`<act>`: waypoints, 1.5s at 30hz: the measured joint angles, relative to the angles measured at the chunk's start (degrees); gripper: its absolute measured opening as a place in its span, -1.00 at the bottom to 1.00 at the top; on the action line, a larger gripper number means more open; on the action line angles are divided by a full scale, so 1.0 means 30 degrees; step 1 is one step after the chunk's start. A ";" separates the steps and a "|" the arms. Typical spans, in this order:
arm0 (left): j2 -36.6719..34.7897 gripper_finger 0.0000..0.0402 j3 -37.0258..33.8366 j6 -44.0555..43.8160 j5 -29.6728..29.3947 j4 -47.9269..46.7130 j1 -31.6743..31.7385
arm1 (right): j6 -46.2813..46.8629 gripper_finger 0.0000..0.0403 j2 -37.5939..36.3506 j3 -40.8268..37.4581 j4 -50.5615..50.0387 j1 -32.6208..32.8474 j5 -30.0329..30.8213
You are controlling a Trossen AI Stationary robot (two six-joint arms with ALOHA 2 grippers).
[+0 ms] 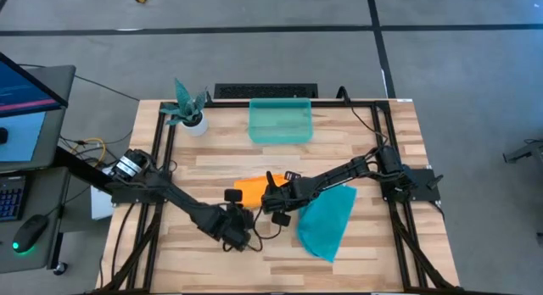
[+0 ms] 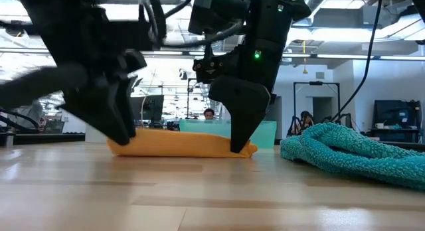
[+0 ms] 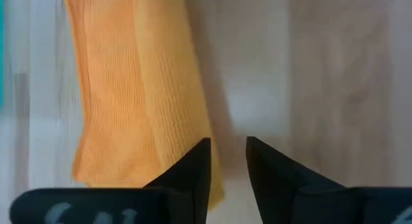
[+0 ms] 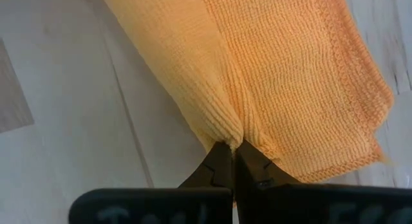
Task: Roll microfiber towels into tight, uniform cylinder then place into a basket
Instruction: Roll the yellow microfiber cloth
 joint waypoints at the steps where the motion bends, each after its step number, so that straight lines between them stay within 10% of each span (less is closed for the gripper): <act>1: 0.0000 -0.56 -0.0215 -0.0037 0.0041 0.0138 0.0196 | 0.0000 -0.95 0.0000 0.0000 0.0000 0.0000 -0.0007; 37: -0.0925 -0.63 -0.4817 -0.1827 0.0290 0.6283 0.3017 | 0.0209 -0.88 0.0007 0.0732 -0.0460 0.0903 -0.0361; 45: -0.0903 -0.63 -0.4854 -0.2570 0.0825 0.6284 0.2885 | 0.0612 -0.59 0.0007 0.0736 0.0295 0.0911 0.0143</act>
